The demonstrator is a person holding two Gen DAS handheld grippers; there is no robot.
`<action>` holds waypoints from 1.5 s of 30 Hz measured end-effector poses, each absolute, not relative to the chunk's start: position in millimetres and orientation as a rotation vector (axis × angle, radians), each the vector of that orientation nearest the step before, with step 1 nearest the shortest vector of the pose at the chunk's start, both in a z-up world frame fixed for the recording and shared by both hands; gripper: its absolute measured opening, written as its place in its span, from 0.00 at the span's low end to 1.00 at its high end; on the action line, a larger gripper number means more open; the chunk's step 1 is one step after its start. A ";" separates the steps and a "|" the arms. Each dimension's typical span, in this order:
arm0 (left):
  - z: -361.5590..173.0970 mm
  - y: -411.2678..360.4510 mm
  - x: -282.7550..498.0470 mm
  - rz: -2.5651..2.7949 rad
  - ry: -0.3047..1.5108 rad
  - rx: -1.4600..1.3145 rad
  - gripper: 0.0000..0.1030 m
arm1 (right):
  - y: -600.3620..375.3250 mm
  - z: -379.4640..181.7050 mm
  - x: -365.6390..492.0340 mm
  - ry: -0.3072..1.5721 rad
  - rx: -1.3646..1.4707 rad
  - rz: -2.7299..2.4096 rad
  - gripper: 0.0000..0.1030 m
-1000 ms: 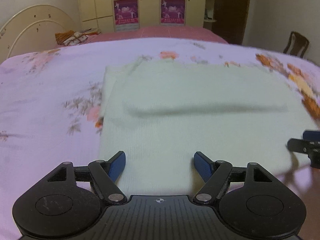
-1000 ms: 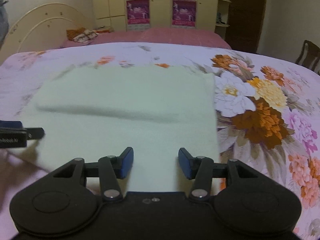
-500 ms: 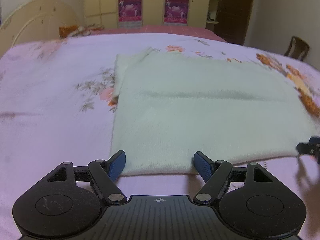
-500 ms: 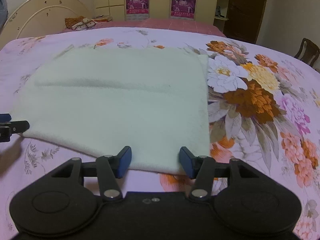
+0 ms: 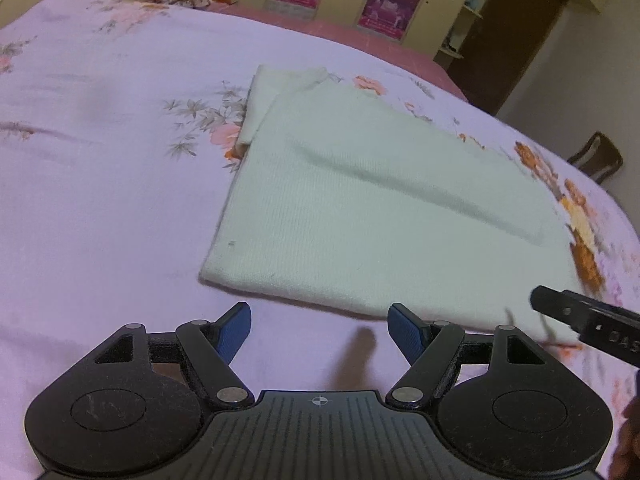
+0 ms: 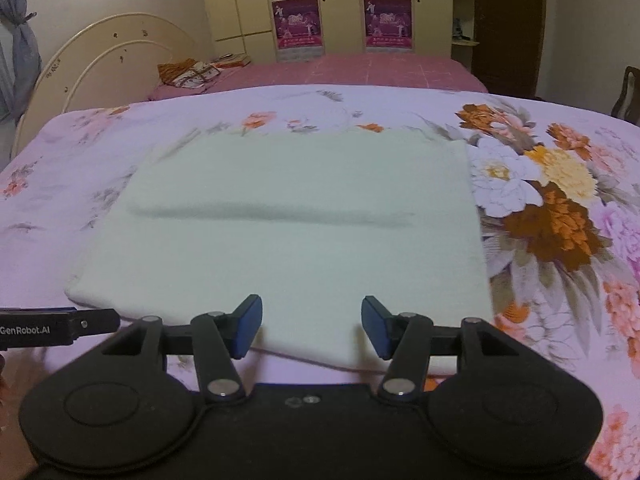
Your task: Fold small clothes
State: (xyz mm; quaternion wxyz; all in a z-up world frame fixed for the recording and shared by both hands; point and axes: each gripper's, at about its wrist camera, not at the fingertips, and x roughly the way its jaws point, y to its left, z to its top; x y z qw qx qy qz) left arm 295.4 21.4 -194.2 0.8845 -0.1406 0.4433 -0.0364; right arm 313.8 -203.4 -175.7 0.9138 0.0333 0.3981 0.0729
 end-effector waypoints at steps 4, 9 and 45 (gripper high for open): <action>-178.8 14.0 289.4 -0.107 0.873 -0.268 0.73 | -202.2 -173.1 318.9 0.804 0.075 0.141 0.55; -170.7 -7.3 313.2 -0.149 0.822 -0.203 0.73 | -206.5 -175.6 329.3 0.801 0.082 0.119 0.55; -188.9 6.8 356.3 -0.003 0.873 -0.200 0.73 | -189.8 -183.2 386.1 0.785 0.075 0.140 0.57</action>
